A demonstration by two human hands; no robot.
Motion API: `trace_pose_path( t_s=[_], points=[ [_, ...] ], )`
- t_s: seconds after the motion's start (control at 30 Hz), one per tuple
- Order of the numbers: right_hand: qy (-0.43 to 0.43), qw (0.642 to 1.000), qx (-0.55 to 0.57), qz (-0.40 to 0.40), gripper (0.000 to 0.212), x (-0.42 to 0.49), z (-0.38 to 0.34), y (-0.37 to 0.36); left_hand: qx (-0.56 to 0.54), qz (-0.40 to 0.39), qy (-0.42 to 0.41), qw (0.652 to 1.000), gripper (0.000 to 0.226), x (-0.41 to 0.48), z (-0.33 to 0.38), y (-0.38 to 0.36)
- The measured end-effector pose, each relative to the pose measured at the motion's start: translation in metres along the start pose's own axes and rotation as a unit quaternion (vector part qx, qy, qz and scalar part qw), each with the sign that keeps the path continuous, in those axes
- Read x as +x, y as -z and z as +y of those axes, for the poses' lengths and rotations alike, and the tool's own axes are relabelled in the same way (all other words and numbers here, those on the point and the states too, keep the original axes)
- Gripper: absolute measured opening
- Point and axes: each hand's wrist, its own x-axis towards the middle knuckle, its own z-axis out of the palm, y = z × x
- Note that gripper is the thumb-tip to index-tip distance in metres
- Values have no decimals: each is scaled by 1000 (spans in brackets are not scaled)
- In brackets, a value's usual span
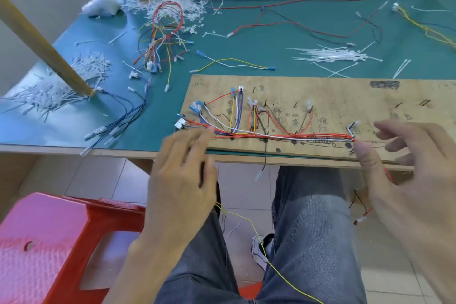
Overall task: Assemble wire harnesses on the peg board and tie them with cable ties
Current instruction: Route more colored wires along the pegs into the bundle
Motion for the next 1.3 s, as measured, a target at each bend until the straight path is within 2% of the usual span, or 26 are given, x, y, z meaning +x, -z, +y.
trace_pose_path(
  t_s=[0.07,0.1,0.2,0.27,0.37,0.47,0.57,0.7,0.8,0.93,1.0,1.07,1.2,1.3],
  points=[
    [49,997,60,18,22,-16,-28,-3,-4,76,100,992,19,-10,-14,5],
    [70,994,84,15,17,-26,-42,-7,-13,79,156,984,11,-15,-20,6],
    [102,984,142,-46,7,-49,-73,-25,-119,6,292,949,14,-24,-31,2],
    [105,977,158,-99,8,-60,-82,-41,-187,-35,326,926,13,-27,-36,-2],
    [93,964,153,-197,11,-73,-89,-63,-245,-44,335,909,16,-27,-40,-3],
    [55,941,132,-305,30,-82,-100,-82,-262,-52,325,907,18,-28,-43,-1],
    [58,927,119,-350,34,-86,-110,-102,-298,-60,324,896,19,-29,-46,2],
    [35,925,124,-359,30,-85,-123,-126,-367,-66,332,866,15,-28,-49,7],
    [-22,907,182,-379,28,-84,-129,-135,-398,-71,329,853,11,-28,-49,13],
    [-59,898,239,-364,14,-84,-129,-137,-343,-43,316,883,9,-27,-50,20],
    [-83,895,261,-352,15,-85,-127,-137,-285,-43,301,909,7,-27,-51,22],
    [-108,889,281,-345,18,-85,-125,-135,-272,-51,303,912,7,-25,-49,23],
    [-119,889,279,-344,20,-81,-118,-132,-333,-57,353,873,17,-18,-43,25],
    [-99,909,233,-331,18,-78,-112,-131,-413,-60,394,819,23,-12,-38,29]
  ],
)
